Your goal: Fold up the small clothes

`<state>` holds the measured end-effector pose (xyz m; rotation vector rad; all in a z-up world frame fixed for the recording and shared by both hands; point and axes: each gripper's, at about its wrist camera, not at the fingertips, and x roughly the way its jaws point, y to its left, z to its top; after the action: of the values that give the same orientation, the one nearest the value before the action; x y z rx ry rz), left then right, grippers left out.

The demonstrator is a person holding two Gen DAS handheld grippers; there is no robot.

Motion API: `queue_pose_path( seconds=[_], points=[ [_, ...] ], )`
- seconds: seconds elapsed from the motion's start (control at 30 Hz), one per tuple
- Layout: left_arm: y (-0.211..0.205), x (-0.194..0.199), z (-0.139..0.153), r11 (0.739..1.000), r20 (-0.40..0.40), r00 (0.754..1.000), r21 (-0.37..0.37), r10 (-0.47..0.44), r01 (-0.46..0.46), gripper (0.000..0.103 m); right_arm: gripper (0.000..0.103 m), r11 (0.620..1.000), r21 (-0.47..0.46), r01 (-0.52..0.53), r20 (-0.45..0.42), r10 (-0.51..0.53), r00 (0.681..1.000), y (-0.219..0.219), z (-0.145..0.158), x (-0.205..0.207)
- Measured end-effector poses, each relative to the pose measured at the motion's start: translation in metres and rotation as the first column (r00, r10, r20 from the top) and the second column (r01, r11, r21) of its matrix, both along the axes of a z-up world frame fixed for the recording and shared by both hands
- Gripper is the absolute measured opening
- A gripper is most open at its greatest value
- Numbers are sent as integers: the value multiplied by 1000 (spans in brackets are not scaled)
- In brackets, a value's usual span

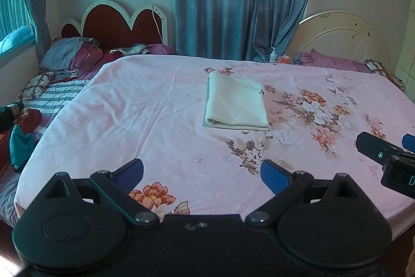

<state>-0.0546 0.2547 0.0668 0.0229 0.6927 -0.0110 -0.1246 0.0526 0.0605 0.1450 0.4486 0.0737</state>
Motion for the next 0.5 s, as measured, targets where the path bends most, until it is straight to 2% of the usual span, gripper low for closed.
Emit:
queue_pose_path(
  seconds=[0.5],
  points=[
    [0, 1, -3, 1000, -9, 1000, -2, 8, -8, 96, 103, 1000, -1, -5, -15, 5, 1000, 1, -3, 5]
  ],
)
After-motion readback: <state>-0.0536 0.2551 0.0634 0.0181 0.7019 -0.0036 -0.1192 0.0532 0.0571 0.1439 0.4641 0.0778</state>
